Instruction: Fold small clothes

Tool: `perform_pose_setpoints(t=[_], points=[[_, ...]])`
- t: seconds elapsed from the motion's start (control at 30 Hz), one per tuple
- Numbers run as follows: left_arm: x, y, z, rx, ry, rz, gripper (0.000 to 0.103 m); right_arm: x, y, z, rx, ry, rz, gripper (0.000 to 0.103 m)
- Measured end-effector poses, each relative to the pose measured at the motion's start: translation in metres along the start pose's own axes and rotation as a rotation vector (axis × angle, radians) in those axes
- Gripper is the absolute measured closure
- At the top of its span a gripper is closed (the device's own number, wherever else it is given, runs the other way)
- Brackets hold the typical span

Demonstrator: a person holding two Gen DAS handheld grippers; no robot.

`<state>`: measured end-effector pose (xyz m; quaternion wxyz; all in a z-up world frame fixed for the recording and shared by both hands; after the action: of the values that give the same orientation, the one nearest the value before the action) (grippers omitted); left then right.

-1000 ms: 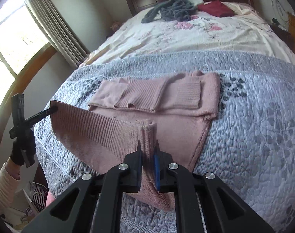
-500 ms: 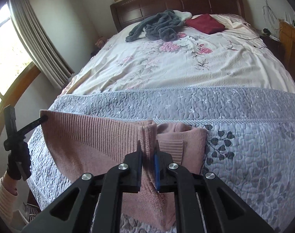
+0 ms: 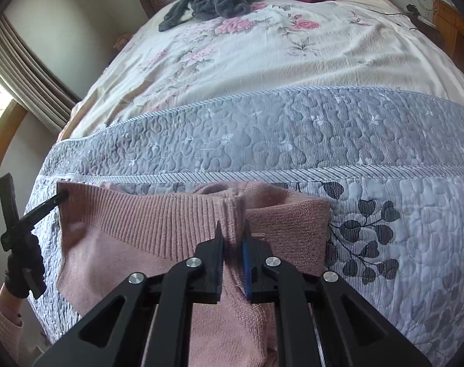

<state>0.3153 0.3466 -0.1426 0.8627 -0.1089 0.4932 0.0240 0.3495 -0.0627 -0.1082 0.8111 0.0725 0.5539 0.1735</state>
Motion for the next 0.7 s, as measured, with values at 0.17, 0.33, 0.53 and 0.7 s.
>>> perform_pose_setpoints(t=[0.17, 0.33, 0.53, 0.7], points=[[0.021, 0.011, -0.003, -0.018, 0.044, 0.047, 0.09, 0.018, -0.015, 0.002, 0.036, 0.019, -0.016, 0.086], [0.013, 0.03, -0.007, -0.072, 0.038, 0.075, 0.083, 0.004, -0.027, -0.01, 0.053, 0.001, -0.016, 0.072], [-0.027, 0.037, -0.03, -0.045, 0.0, 0.079, 0.077, -0.036, -0.029, -0.055, 0.039, -0.003, 0.015, 0.068], [-0.049, 0.014, -0.07, 0.039, 0.048, 0.026, 0.065, -0.05, -0.024, -0.103, 0.038, 0.05, 0.053, 0.063]])
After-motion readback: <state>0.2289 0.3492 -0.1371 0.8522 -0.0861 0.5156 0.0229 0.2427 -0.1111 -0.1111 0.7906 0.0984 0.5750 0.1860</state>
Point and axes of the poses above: each gripper's, at about its wrist camera, not at the fingertips, and x roughly the way its jaws point, y to its left, z to its top, the point moved 2 cm from there along x, roughly the way its jaws point, and after that the axes turned 3 degrees about y, right-handed, at the moved point
